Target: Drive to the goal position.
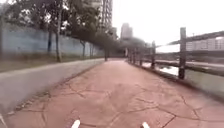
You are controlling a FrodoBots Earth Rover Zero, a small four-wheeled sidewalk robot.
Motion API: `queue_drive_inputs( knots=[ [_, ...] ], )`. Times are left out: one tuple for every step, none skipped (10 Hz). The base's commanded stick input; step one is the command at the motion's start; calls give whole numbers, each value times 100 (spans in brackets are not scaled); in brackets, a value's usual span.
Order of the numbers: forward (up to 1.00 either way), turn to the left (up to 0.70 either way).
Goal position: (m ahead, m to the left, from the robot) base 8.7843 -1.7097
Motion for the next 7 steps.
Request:
queue_drive_inputs(
  knots=[
    [70,0],
    [70,0],
    [70,0],
    [70,0],
    [70,0],
    [70,0],
    [70,0]
  ],
)
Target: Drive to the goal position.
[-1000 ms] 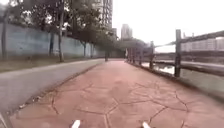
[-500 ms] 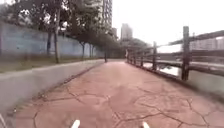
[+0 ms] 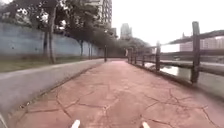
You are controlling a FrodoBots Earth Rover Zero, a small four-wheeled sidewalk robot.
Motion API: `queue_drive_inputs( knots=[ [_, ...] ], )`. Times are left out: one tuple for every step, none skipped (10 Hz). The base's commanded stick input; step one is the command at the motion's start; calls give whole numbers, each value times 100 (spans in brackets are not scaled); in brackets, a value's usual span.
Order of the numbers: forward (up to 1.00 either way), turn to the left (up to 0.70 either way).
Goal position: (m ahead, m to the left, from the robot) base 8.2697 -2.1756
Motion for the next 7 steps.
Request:
queue_drive_inputs(
  knots=[
    [70,0],
    [70,0],
    [70,0],
    [70,0],
    [70,0],
    [70,0],
    [70,0]
  ],
)
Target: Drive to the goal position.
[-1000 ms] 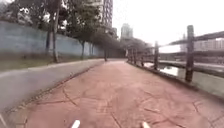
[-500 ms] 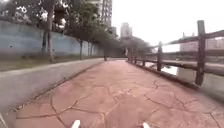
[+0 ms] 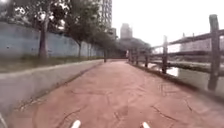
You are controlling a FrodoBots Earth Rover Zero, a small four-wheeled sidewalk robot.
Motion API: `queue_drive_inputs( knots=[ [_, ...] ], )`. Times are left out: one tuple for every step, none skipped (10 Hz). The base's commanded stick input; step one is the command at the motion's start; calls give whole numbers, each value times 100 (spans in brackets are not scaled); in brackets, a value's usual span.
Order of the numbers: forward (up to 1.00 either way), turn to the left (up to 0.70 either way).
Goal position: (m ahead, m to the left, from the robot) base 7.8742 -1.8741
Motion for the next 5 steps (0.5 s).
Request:
queue_drive_inputs(
  knots=[
    [70,0],
    [70,0],
    [70,0],
    [70,0],
    [70,0]
  ],
)
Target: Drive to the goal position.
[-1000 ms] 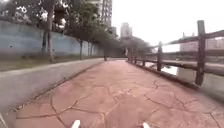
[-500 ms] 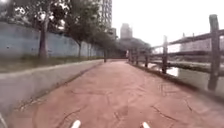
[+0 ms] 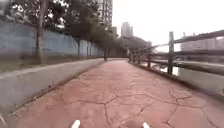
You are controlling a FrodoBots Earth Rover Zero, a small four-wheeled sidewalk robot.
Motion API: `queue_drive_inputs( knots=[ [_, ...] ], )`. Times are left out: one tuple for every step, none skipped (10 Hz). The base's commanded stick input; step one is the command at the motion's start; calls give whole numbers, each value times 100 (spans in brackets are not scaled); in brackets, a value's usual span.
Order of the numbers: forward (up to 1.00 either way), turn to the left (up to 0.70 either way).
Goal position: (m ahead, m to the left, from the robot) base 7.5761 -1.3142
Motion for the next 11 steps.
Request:
queue_drive_inputs(
  knots=[
    [70,0],
    [70,0],
    [70,0],
    [70,0],
    [70,0],
    [70,0],
    [70,0],
    [70,0],
    [70,0],
    [70,0],
    [70,0]
  ],
)
